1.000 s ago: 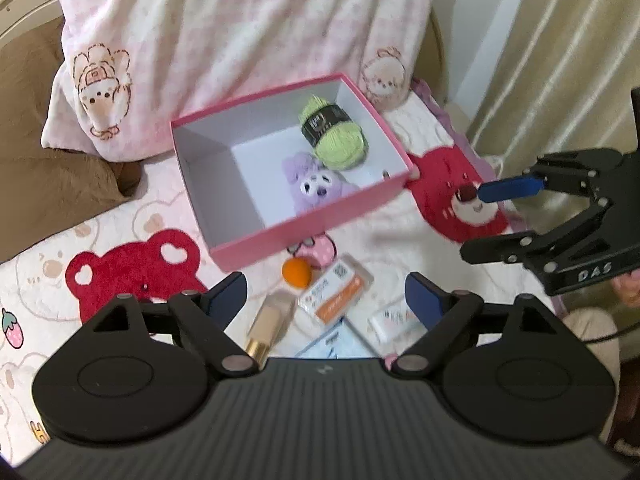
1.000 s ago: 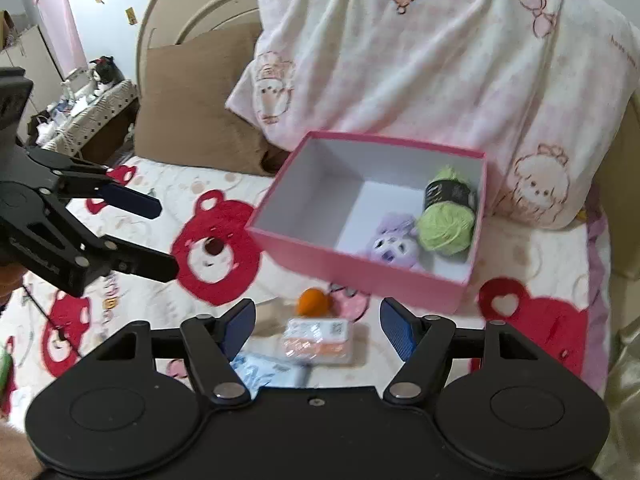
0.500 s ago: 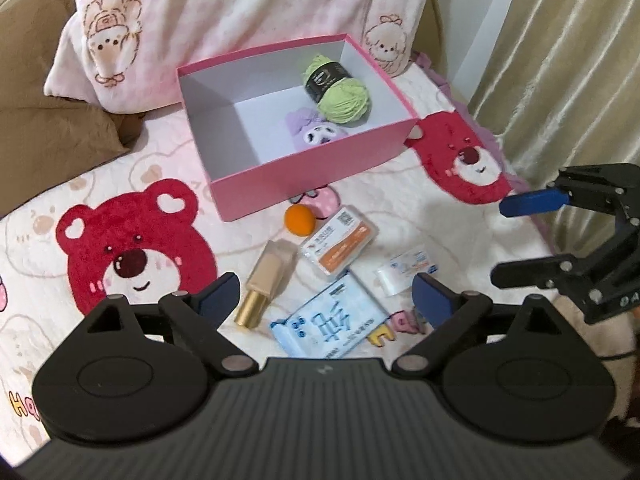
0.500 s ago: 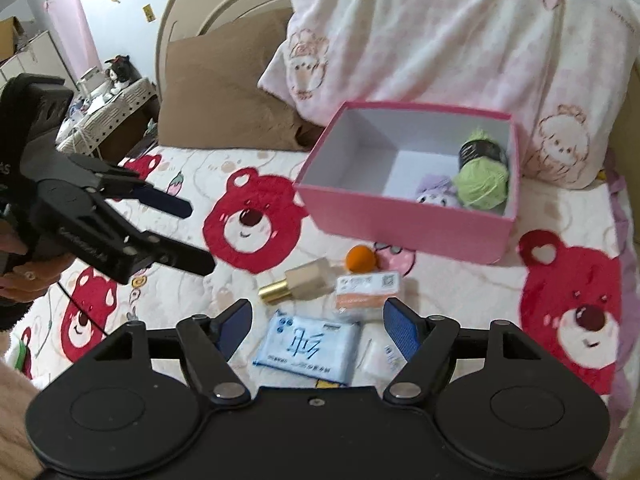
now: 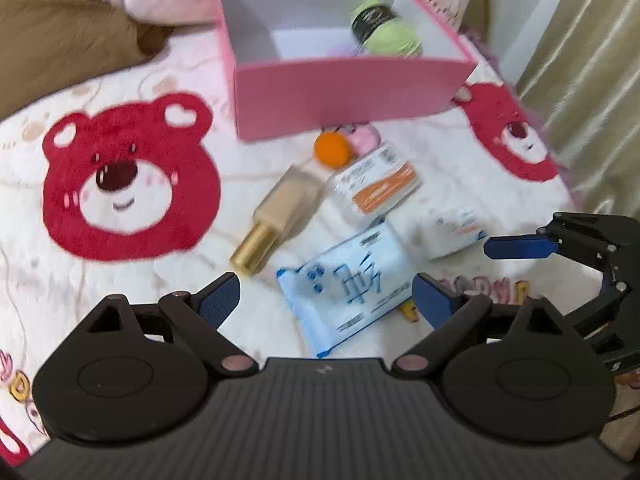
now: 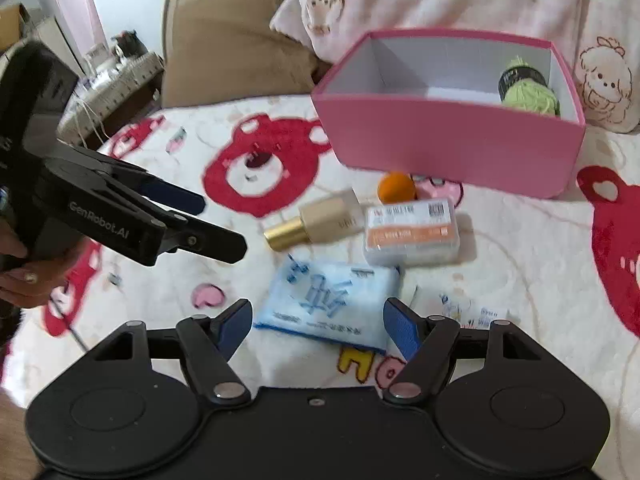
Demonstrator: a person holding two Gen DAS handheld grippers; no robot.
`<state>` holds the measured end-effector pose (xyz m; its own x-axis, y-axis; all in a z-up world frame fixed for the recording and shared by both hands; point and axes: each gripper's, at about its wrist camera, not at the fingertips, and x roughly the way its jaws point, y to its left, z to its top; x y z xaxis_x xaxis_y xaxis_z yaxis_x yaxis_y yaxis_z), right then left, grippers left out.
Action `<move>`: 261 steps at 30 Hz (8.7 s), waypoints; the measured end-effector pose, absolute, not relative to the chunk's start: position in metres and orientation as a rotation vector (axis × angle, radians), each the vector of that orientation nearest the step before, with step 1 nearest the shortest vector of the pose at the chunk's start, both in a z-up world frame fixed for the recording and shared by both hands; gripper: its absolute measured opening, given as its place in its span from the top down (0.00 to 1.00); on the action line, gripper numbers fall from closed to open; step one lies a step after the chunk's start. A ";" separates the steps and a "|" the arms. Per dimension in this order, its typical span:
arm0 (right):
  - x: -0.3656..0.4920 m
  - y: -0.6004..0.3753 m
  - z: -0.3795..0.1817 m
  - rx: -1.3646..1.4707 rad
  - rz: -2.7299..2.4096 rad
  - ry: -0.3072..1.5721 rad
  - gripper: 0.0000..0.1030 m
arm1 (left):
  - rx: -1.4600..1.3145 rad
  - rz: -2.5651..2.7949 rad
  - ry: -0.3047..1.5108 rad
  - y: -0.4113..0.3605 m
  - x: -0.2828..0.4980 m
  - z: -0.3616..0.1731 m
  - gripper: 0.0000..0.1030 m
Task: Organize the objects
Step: 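Grasp the blue-printed tissue pack with the left tool and lift, then carry the tissue pack into the pink box and open the left tool, then lift the left tool out of the box toward the white wet-wipe pack, then close the left tool on the white wet-wipe pack and lift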
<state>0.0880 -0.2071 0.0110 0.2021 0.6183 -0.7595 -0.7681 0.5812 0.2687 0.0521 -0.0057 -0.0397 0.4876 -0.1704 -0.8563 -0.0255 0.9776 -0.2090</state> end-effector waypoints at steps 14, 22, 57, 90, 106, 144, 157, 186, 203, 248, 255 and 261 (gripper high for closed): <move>0.111 -0.203 -0.054 -0.065 0.842 1.064 0.27 | -0.285 -0.035 1.049 -0.003 0.056 -0.104 0.13; 0.112 -0.198 -0.067 -0.065 0.791 1.091 0.57 | -0.363 -0.030 1.048 -0.003 0.054 -0.132 0.50; 0.094 -0.209 0.029 -0.020 0.826 0.973 0.54 | -0.368 -0.104 0.990 -0.017 0.054 -0.026 0.70; 0.276 -0.130 0.092 -0.091 0.880 0.835 0.66 | -0.112 0.108 0.959 0.001 0.249 0.070 0.69; 0.333 -0.111 -0.001 -0.009 0.921 1.073 0.66 | -0.093 0.170 1.150 0.009 0.314 -0.020 0.68; 0.311 -0.145 0.054 -0.115 0.951 0.956 0.70 | -0.115 0.203 1.063 0.001 0.285 -0.005 0.45; 0.248 -0.187 0.132 -0.235 0.988 0.853 0.54 | -0.094 0.086 1.012 -0.024 0.227 0.068 0.41; 0.164 -0.268 0.063 -0.245 1.041 0.965 0.36 | -0.105 -0.038 1.089 -0.089 0.140 0.018 0.37; 0.155 -0.278 -0.007 -0.272 0.979 1.011 0.24 | -0.191 -0.051 1.122 -0.104 0.127 -0.041 0.27; 0.134 -0.257 -0.053 -0.410 0.891 0.895 0.42 | -0.575 -0.152 1.127 -0.103 0.140 -0.121 0.63; 0.135 -0.261 -0.035 -0.346 0.919 0.893 0.40 | -0.556 -0.162 1.105 -0.099 0.136 -0.101 0.63; 0.132 -0.261 -0.016 -0.295 0.929 0.865 0.33 | -0.536 -0.180 1.097 -0.097 0.135 -0.082 0.63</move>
<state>0.1315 -0.2607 -0.0163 0.3020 0.5768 -0.7590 -0.7980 0.5886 0.1297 0.1351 -0.0966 -0.0818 0.4564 -0.3961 -0.7967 -0.1207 0.8596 -0.4965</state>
